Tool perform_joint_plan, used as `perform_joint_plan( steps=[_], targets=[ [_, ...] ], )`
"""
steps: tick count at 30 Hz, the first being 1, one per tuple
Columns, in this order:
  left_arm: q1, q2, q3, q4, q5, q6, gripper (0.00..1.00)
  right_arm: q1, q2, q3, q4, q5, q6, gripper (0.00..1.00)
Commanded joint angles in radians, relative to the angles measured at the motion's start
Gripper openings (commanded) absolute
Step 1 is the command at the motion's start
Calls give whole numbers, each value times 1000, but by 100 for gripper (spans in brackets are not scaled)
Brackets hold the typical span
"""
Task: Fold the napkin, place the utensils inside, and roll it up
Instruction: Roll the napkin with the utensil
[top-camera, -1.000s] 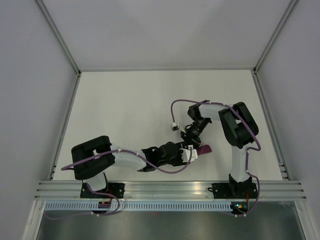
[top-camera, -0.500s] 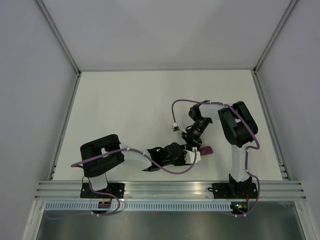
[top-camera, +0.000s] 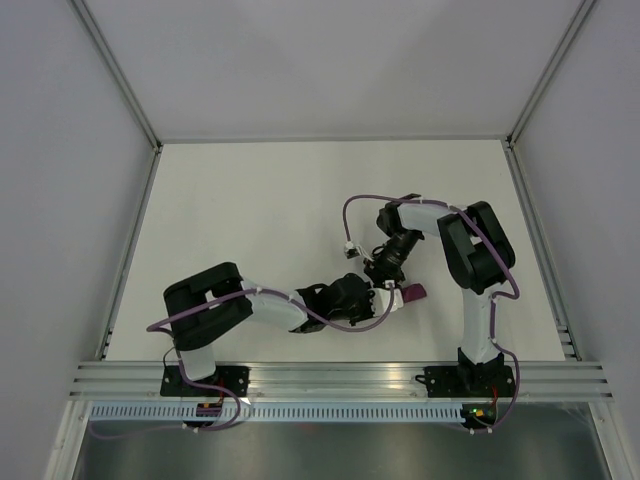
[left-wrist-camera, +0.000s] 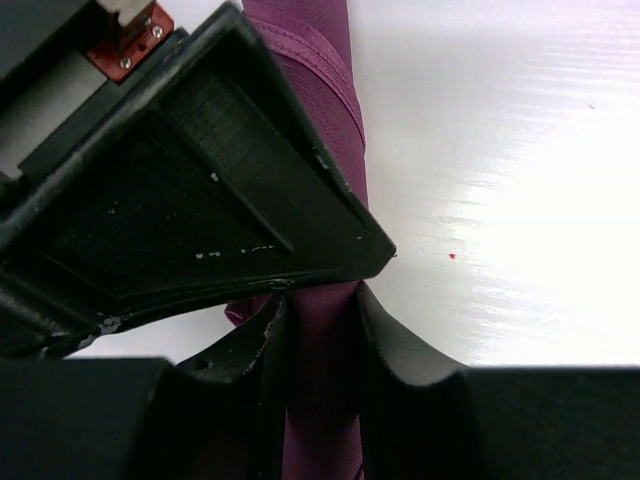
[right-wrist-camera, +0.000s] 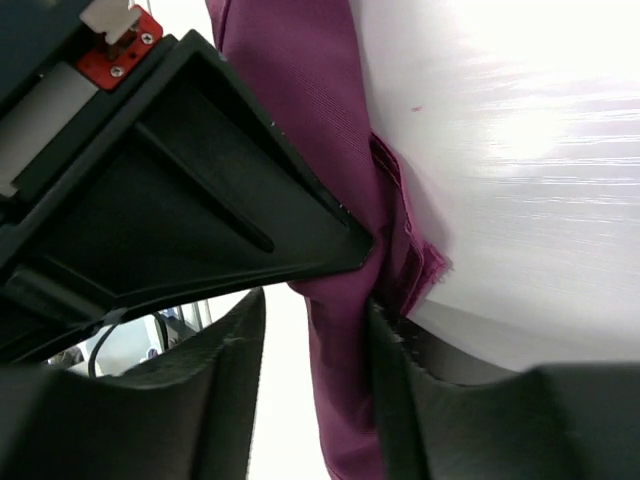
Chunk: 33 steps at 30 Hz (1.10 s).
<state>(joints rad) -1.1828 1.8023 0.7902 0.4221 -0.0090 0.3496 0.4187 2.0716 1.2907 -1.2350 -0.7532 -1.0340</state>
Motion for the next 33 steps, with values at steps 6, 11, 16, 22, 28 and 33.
perform_joint_plan(
  steps=[6, 11, 16, 22, 28, 33],
  targets=[
    [34, 38, -17, -31, 47, -221, 5, -57, -31, 102, 172, 80, 41, 60],
    [43, 63, -26, 3, 24, -328, 5, -104, -99, 110, 288, 83, 193, 63],
    [49, 112, -10, 6, -22, -461, 5, -127, -163, 108, 379, 135, 313, 64],
    [72, 153, 20, 9, -32, -612, 6, -176, -229, 105, 457, 189, 448, 64],
    [87, 212, 105, -42, -57, -733, 7, -225, -314, 68, 471, 267, 531, 63],
    [88, 275, 223, -115, -106, -814, 7, -285, -386, 35, 459, 308, 600, 64]
  ],
)
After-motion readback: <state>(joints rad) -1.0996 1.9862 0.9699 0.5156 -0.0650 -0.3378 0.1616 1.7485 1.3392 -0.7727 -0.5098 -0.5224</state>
